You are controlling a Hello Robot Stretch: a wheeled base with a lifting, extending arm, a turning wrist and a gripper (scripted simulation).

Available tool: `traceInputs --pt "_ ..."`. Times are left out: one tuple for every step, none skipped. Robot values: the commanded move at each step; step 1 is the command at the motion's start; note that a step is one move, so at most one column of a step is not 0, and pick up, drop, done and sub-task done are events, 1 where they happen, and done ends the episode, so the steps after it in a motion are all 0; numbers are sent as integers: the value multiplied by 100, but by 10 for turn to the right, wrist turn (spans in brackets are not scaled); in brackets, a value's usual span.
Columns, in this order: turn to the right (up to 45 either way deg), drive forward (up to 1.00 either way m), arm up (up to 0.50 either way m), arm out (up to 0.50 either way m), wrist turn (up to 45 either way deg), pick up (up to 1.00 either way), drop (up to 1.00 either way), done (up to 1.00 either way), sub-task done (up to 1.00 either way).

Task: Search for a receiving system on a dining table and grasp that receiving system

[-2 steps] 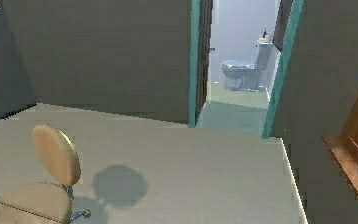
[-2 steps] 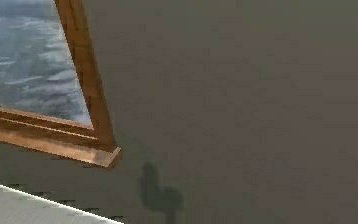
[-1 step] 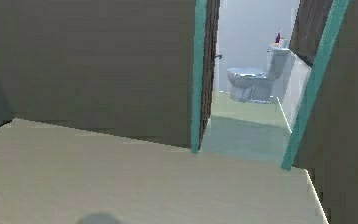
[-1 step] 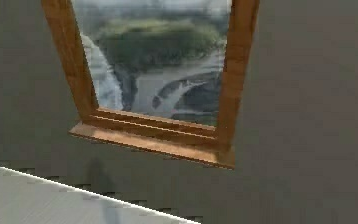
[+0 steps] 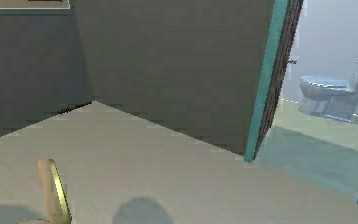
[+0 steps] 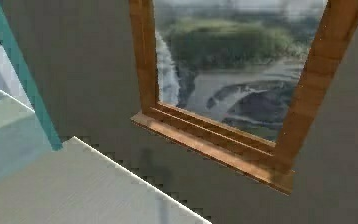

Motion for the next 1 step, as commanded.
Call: traceInputs --pt "0 15 0 0 0 0 0 0 0"
